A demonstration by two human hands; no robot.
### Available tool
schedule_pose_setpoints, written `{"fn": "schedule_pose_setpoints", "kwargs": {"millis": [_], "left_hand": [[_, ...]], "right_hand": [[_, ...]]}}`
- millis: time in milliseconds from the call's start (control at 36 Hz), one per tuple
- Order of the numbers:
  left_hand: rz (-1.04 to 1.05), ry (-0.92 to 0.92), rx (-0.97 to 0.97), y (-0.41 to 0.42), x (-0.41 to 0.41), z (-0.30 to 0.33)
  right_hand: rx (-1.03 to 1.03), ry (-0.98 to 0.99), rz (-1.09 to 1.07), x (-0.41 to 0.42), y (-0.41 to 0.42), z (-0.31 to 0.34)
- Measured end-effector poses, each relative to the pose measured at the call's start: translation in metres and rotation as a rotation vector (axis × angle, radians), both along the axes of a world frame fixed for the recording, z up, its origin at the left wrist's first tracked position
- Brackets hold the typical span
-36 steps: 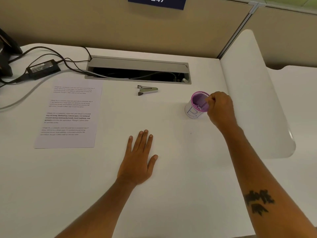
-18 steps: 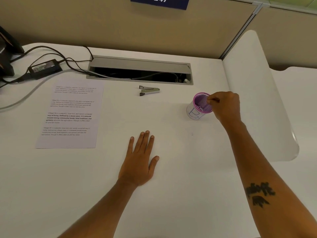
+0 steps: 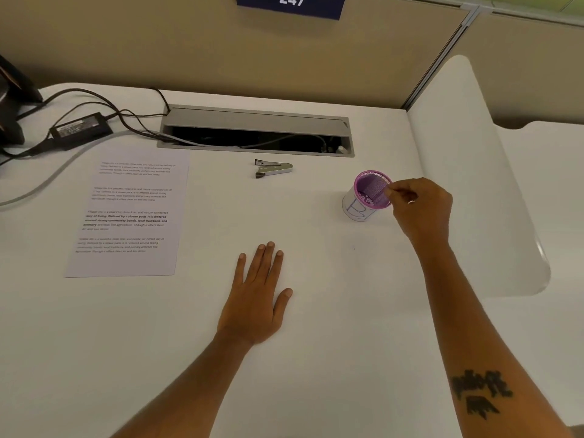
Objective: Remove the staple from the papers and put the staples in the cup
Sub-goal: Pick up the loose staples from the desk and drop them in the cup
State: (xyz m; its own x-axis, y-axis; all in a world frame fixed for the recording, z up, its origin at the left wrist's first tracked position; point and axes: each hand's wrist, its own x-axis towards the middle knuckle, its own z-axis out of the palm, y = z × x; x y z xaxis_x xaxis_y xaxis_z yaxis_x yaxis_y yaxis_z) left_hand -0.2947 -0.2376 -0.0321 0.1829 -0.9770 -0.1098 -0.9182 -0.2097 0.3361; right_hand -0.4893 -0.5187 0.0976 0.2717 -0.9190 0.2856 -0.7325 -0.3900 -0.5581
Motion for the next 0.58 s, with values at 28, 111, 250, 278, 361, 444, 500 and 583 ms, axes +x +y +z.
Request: {"fn": "schedule_pose_setpoints", "kwargs": {"millis": [28,111,250,278,361,444,500,583], "left_hand": [[0.001,0.001,-0.002,0.0,0.0,0.0],[0.004,-0.003,-0.003,0.0,0.0,0.0],[0.001,-0.027,0.018,0.0,-0.001,0.001],[0.002,-0.028,0.019,0.0,-0.001,0.001],[0.001,-0.028,0.02,0.0,-0.001,0.001],[0.002,-0.029,0.022,-0.001,-0.001,0.0],[0.003,-0.029,0.021,-0.001,-0.001,0.0],[0.003,-0.036,0.022,-0.001,-0.001,0.0]], "right_hand": [[0.004,-0.053,-0.018,-0.001,0.009,0.0],[0.023,-0.16,-0.07,-0.004,0.044,-0.009],[0.087,-0.143,-0.087,-0.011,0.096,-0.058],[0.107,-0.099,-0.079,-0.013,0.104,-0.07],[0.187,0.1,-0.09,-0.018,0.123,-0.1],[0.176,0.264,-0.128,-0.016,0.135,-0.113],[0.145,0.328,-0.131,-0.011,0.137,-0.115],[0.109,0.383,-0.124,-0.004,0.135,-0.116]]}}
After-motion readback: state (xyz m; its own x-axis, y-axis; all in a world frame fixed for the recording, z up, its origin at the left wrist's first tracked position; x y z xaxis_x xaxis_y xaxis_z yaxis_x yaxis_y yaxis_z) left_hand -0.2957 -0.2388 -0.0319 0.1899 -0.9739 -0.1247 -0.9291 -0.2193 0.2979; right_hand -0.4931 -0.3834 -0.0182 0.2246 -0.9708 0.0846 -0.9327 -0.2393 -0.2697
